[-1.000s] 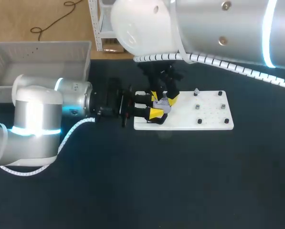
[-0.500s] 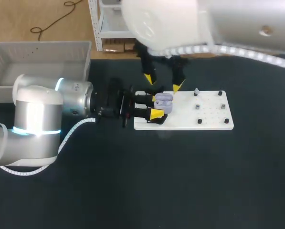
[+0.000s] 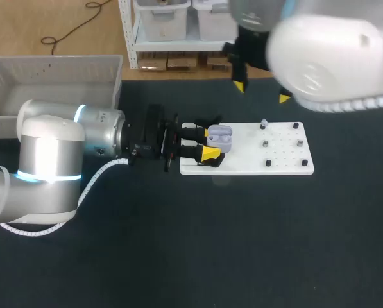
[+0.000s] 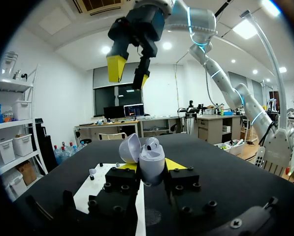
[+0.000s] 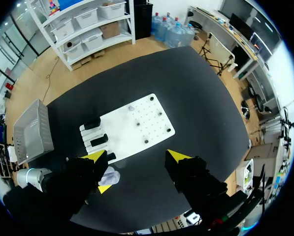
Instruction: Pick up each earbud case from the left stands, insert the matching earbuds, close the lid, and place the case in the box.
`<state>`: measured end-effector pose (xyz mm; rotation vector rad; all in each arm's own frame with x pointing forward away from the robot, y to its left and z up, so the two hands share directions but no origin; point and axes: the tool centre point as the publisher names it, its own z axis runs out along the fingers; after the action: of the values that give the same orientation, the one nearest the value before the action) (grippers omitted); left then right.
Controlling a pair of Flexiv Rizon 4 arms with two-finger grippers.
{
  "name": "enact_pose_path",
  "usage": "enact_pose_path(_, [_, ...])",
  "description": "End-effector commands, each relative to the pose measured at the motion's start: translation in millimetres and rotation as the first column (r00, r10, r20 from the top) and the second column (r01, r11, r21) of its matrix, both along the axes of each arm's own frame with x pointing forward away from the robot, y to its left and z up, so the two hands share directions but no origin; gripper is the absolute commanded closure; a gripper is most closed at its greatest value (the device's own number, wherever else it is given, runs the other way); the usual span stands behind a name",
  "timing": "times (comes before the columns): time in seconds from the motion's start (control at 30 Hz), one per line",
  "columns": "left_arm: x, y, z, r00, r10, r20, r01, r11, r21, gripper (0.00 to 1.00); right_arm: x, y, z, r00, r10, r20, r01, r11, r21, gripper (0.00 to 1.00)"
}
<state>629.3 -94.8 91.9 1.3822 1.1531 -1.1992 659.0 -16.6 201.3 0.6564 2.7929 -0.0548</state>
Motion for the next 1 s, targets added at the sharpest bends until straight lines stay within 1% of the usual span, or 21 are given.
enact_pose_path(0.03, [-0.4,-0.2,0.2,1.000,0.002,0.000,-0.002,1.000,0.002,1.00,14.4,-21.0,-10.1,0.985,0.104,0.141,-0.140,0.949,0.282,0.28])
enact_pose_path(0.07, [-0.4,-0.2,0.2,1.000,0.002,0.000,-0.002,1.000,0.002,1.00,19.2,-23.9,-12.3,0.984,0.115,0.134,-0.150,0.947,0.285,0.30])
enact_pose_path(0.2, [-0.4,-0.2,0.2,1.000,0.002,0.000,-0.002,1.000,0.002,1.00,36.4,-32.5,-23.9,0.979,0.170,0.109,-0.194,0.942,0.276,0.32])
enact_pose_path(0.3, [-0.4,-0.2,0.2,1.000,0.002,0.000,-0.002,1.000,0.002,1.00,49.7,-34.6,-34.9,0.972,0.213,0.095,-0.231,0.939,0.255,0.29])
enact_pose_path(0.43, [-0.4,-0.2,0.2,1.000,0.002,0.000,-0.002,1.000,0.002,1.00,62.6,-35.4,-53.6,0.963,0.261,0.069,-0.269,0.940,0.210,0.24])
enact_pose_path(0.6, [-0.4,-0.2,0.2,1.000,0.002,0.000,-0.002,1.000,0.002,1.00,78.2,-39.8,-80.0,0.955,0.294,0.035,-0.296,0.942,0.156,0.21])
enact_pose_path(0.7, [-0.4,-0.2,0.2,1.000,0.002,0.000,-0.002,1.000,0.002,1.00,85.7,-39.9,-94.3,0.949,0.313,0.025,-0.314,0.943,0.115,0.25])
enact_pose_path(0.77, [-0.4,-0.2,0.2,1.000,0.002,0.000,-0.002,1.000,0.002,1.00,90.2,-37.9,-103.3,0.945,0.326,0.015,-0.326,0.941,0.095,0.33])
enact_pose_path(0.9, [-0.4,-0.2,0.2,1.000,0.002,0.000,-0.002,1.000,0.002,1.00,96.2,-35.7,-120.9,0.945,0.328,-0.004,-0.327,0.942,0.079,0.35])
enact_pose_path(1.0, [-0.4,-0.2,0.2,1.000,0.002,0.000,-0.002,1.000,0.002,1.00,96.4,-35.9,-134.8,0.946,0.323,-0.023,-0.321,0.944,0.082,0.36])
